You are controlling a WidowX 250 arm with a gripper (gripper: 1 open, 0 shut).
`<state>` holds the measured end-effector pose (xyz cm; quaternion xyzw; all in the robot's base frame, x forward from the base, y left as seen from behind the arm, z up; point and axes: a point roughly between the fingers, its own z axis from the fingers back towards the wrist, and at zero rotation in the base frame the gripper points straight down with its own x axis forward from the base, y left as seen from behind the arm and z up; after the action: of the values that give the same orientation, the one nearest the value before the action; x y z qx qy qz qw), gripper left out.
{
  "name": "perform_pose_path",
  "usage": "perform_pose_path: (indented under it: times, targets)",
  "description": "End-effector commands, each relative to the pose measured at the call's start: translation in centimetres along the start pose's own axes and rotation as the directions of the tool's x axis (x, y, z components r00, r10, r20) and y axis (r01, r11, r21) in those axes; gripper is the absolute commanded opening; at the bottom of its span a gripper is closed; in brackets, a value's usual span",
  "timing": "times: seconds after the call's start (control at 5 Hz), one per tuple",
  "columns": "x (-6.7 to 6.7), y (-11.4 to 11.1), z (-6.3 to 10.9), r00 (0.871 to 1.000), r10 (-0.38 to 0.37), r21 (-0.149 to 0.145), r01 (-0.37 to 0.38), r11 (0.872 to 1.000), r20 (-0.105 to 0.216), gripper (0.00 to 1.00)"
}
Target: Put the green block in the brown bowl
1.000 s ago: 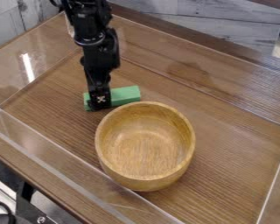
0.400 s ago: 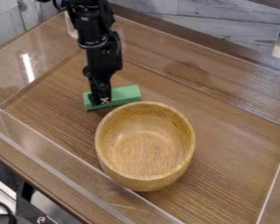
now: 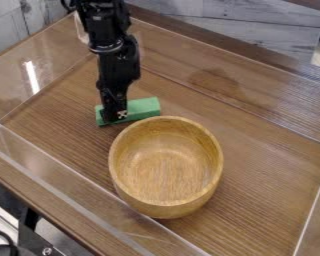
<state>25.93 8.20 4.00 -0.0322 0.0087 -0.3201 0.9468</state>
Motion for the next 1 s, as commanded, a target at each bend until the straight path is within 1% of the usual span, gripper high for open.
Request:
perform_pose_path:
  times: [0.0,0.2,0.6,0.8]
  targets:
    - [0.5,0.7,2.5,0.998,0.05,0.037,-0.052,0.998,0.039,0.0]
    - [0.3,0.4,3.2,0.994,0.099,0.019,-0.1,0.995,0.037,0.0]
    - [0.0,0.9,4.3,0.987,0.153,0.013,-0.154,0.988,0.052,0.0]
    - [-0.1,1.2,4.8,0.984,0.168,0.016,-0.169,0.985,0.063,0.0]
